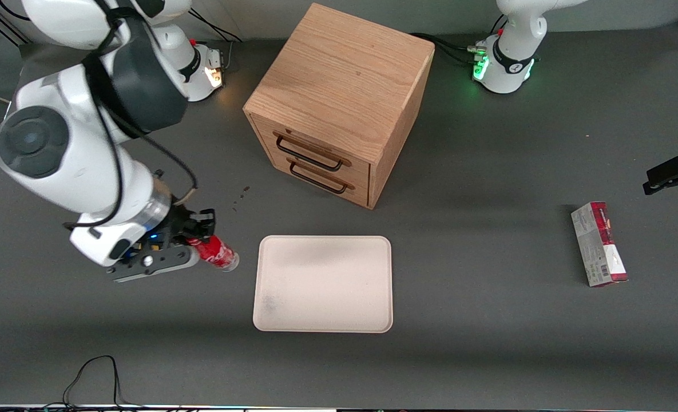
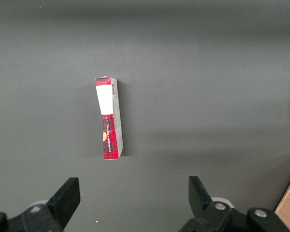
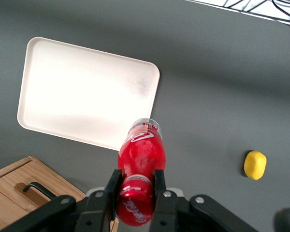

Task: Place coke bottle on tray
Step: 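Carry the bottle onto the tray and stand it upright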

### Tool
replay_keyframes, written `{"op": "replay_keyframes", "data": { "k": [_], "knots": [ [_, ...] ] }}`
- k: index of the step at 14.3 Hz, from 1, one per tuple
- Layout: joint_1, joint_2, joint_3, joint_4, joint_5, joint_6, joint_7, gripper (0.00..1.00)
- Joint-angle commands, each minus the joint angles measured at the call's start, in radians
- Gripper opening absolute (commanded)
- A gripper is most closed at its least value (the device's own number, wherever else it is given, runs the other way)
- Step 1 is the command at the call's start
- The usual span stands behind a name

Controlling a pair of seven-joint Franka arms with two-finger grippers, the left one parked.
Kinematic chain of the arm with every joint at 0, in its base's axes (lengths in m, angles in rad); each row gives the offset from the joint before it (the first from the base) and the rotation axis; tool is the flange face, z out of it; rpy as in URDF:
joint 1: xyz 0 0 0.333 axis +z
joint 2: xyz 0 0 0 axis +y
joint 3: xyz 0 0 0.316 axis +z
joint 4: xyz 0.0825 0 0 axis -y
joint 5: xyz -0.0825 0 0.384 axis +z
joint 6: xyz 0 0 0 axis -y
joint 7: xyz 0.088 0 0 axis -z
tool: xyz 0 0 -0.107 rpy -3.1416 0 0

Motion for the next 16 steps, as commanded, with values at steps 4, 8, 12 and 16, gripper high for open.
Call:
{"op": "replay_keyframes", "data": {
  "k": [4, 8, 12, 16],
  "knots": [
    [-0.002, 0.115, 0.008, -0.015, -0.020, 0.170, 0.015, 0.00],
    [-0.002, 0.250, 0.008, -0.017, -0.019, 0.306, 0.006, 0.00],
    [-0.003, 0.336, 0.008, -0.024, -0.019, 0.380, -0.003, 0.00],
    [-0.003, 0.351, 0.008, -0.026, -0.019, 0.393, -0.003, 0.00]
  ]
}}
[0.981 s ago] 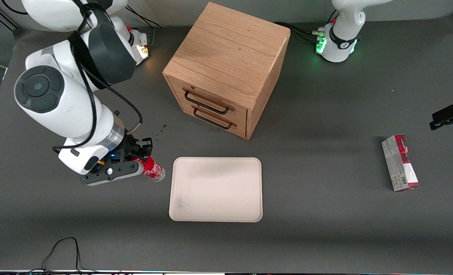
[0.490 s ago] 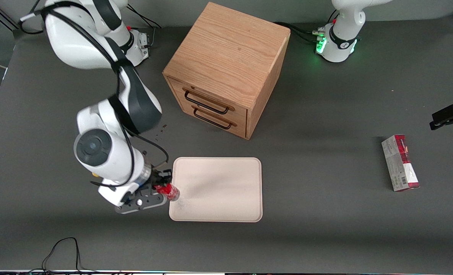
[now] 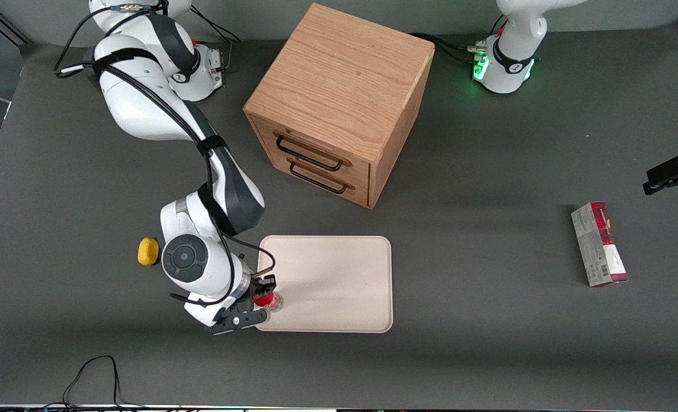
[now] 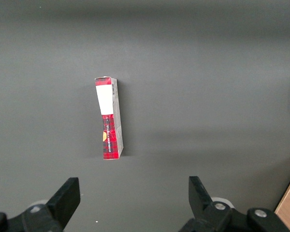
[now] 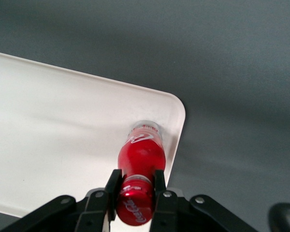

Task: Place coke bottle on tray
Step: 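Carry the bottle onto the tray and stand it upright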

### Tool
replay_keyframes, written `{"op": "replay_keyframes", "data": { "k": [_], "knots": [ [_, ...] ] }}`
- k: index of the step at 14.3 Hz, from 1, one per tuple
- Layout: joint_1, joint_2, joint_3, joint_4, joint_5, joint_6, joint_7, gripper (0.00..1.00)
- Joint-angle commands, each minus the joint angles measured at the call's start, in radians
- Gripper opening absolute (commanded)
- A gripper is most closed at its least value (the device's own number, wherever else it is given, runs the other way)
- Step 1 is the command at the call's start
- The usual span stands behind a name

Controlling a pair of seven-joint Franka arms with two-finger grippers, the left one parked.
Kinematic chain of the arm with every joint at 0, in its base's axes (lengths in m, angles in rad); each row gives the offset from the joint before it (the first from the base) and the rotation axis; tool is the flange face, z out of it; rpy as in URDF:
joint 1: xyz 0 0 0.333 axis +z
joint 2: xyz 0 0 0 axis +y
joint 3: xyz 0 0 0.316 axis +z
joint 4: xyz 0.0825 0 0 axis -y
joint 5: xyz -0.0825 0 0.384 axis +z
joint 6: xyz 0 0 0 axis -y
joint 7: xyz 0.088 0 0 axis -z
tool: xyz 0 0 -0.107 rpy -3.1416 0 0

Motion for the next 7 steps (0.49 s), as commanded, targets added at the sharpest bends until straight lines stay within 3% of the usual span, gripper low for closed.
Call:
{"op": "replay_keyframes", "data": {
  "k": [1, 2, 3, 7],
  "knots": [
    [-0.002, 0.014, 0.008, 0.010, -0.015, 0.003, -0.005, 0.00],
    [-0.002, 0.014, 0.008, 0.007, -0.015, 0.004, 0.007, 0.31],
    [-0.002, 0.014, 0.008, -0.002, -0.014, 0.018, 0.009, 0.97],
    [-0.002, 0.002, 0.005, -0.013, -0.014, 0.015, 0.024, 1.00]
  ]
}}
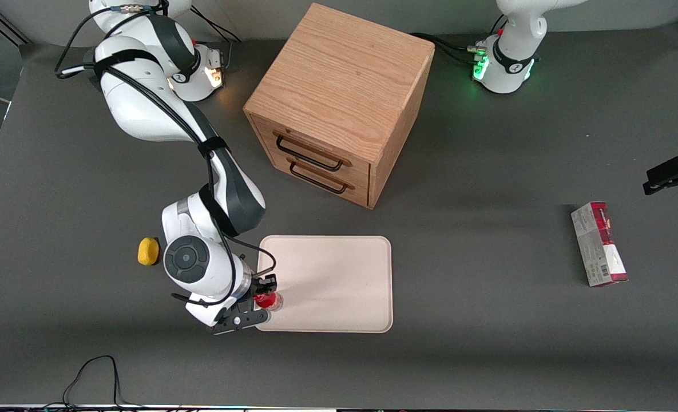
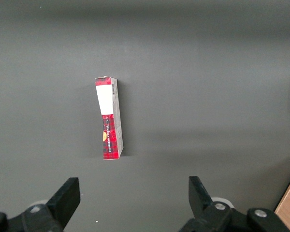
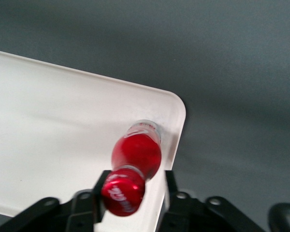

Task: Place coke bottle on tray
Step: 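Open the right gripper and lift it off the bottle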

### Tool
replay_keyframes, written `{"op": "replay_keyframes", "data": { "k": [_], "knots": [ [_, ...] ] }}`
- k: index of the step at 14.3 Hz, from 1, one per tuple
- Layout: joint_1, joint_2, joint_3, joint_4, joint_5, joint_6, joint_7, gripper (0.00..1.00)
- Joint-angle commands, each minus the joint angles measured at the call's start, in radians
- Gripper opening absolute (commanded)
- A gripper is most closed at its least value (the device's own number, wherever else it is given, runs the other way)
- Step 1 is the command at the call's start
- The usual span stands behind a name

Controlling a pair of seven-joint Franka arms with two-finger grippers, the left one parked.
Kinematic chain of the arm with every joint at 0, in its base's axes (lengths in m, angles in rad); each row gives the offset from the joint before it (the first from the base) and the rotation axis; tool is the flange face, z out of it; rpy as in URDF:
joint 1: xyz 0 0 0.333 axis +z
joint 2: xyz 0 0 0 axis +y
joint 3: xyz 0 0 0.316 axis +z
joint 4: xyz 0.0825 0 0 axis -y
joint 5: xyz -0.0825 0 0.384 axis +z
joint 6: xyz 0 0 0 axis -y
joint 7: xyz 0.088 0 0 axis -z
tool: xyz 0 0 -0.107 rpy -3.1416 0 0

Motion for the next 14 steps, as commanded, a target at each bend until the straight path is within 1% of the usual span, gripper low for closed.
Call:
{"op": "replay_keyframes", "data": {
  "k": [1, 3, 6, 7, 10, 12, 14],
  "knots": [
    [-0.002, -0.013, 0.005, -0.003, -0.015, 0.001, 0.023, 1.00],
    [-0.002, -0.041, 0.005, -0.003, -0.017, -0.055, 0.023, 1.00],
    [-0.004, -0.133, 0.000, -0.004, -0.020, -0.164, 0.022, 1.00],
    [-0.005, -0.165, -0.001, -0.006, -0.018, -0.218, 0.020, 1.00],
    [-0.010, -0.277, -0.007, -0.004, -0.020, -0.443, 0.011, 1.00],
    [-0.017, -0.344, -0.039, -0.010, -0.020, -0.538, 0.000, 1.00],
    [-0.022, -0.407, -0.073, -0.053, -0.017, -0.597, -0.039, 1.00]
  ]
}}
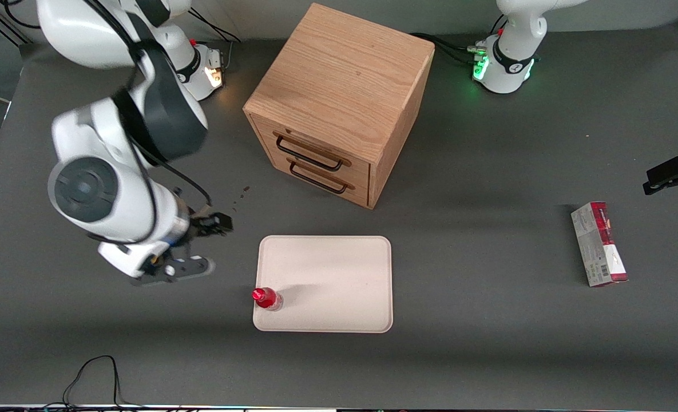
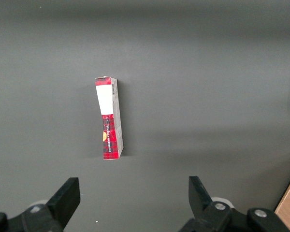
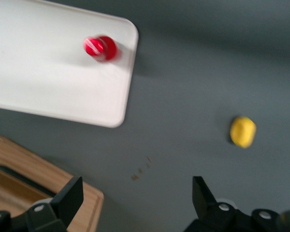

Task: Place coke bottle on tray

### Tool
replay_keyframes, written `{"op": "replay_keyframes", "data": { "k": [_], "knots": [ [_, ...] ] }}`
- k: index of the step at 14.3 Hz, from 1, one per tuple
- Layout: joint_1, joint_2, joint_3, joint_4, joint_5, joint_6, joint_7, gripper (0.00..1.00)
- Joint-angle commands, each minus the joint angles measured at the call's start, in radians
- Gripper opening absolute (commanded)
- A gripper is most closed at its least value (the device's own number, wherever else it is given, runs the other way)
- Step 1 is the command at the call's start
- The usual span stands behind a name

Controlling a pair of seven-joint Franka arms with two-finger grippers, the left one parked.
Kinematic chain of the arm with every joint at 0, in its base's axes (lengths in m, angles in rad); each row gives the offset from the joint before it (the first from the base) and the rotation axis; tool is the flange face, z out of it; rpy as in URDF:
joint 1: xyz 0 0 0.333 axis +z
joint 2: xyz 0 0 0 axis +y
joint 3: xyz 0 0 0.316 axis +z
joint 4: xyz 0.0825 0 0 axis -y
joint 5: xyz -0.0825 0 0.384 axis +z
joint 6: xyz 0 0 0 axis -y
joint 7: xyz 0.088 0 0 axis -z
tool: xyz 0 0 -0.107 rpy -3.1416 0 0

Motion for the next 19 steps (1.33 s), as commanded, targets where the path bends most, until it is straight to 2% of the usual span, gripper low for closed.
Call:
{"op": "replay_keyframes", "data": {
  "k": [1, 3, 7, 12, 19],
  "knots": [
    [-0.021, -0.117, -0.048, -0.127, -0.007, -0.037, -0.069, 1.00],
    [-0.058, -0.223, -0.085, -0.261, 0.009, 0.004, -0.122, 1.00],
    [-0.162, -0.479, -0.113, -0.622, 0.036, 0.272, -0.168, 1.00],
    [-0.233, -0.568, -0.114, -0.710, 0.034, 0.292, -0.169, 1.00],
    [-0.236, -0.589, -0.168, -0.689, 0.026, 0.243, -0.242, 1.00]
  ]
}}
